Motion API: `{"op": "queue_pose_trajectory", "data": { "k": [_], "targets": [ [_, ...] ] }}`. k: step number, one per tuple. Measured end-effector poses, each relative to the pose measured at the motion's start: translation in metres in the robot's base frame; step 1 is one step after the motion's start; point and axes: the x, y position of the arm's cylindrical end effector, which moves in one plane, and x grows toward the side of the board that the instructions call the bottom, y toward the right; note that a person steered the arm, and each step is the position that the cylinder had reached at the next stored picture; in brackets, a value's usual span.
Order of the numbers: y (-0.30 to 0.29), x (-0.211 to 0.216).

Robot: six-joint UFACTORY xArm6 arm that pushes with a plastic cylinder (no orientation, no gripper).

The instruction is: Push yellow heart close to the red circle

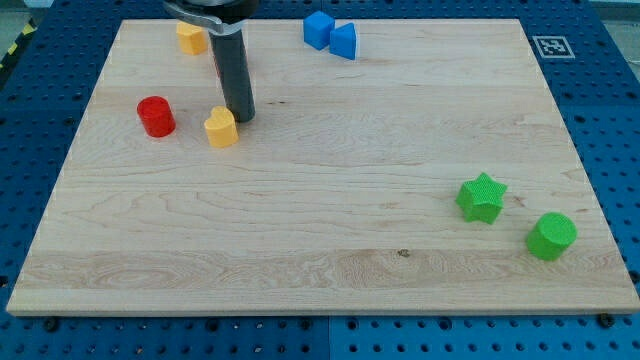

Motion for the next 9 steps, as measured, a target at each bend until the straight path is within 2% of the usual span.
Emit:
{"op": "queue_pose_trajectory", "data": {
  "k": [2, 4, 9],
  "targets": [
    [0.03, 0.021],
    [0.03, 0.036],
    [-0.041, 0.035]
  ]
}}
